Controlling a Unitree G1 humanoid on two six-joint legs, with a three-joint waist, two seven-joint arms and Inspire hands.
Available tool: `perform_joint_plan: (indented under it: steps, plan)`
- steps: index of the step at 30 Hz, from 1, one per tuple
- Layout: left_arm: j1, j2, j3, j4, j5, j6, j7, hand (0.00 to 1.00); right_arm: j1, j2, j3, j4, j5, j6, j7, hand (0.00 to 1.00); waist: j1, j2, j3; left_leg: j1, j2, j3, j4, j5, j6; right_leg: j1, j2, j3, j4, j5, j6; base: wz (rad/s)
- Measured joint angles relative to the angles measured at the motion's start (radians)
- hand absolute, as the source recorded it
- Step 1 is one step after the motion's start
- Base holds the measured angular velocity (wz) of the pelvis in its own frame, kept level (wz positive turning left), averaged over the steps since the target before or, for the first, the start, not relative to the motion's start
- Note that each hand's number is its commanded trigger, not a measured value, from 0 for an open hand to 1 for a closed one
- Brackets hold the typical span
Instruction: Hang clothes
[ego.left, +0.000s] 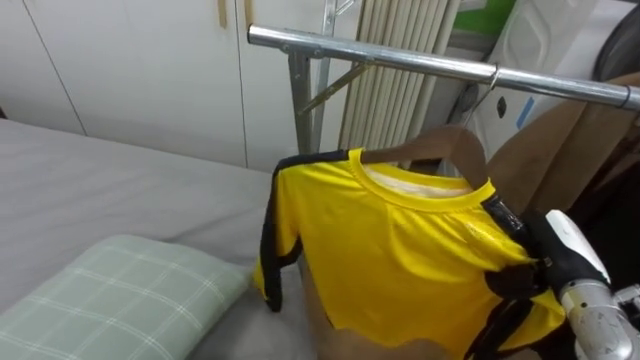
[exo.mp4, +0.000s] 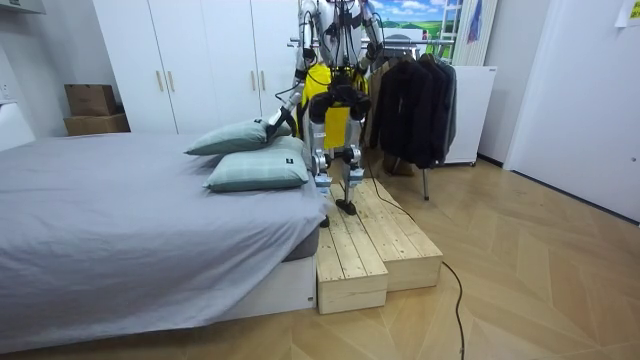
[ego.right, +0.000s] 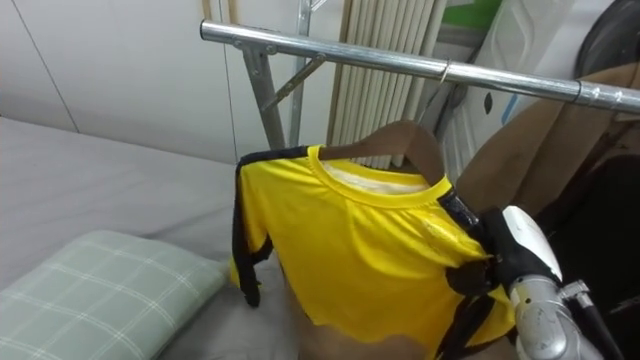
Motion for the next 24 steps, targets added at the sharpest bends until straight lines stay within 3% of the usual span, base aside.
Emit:
perform_joint_plan:
  steps: [7,24]
  plan:
    - [0.000,0.000,0.000,0.001,0.000,0.000,-0.017,0.00,0.000,0.006,0.000,0.038,0.000,0.000,-0.018,1.00,0.002,0.014,-0.0037,0.002,0.000,0.000,-0.002,0.000,0.000,0.001,0.000,0.001,0.001,0.000,0.000,0.00]
    - [0.000,-0.001,0.001,0.001,0.000,0.000,-0.031,0.00,0.000,0.007,0.000,0.041,0.000,0.001,-0.030,1.00,0.003,0.016,-0.0038,0.003,0.000,0.000,-0.002,0.000,0.000,0.001,0.001,0.001,0.001,0.000,0.000,0.00]
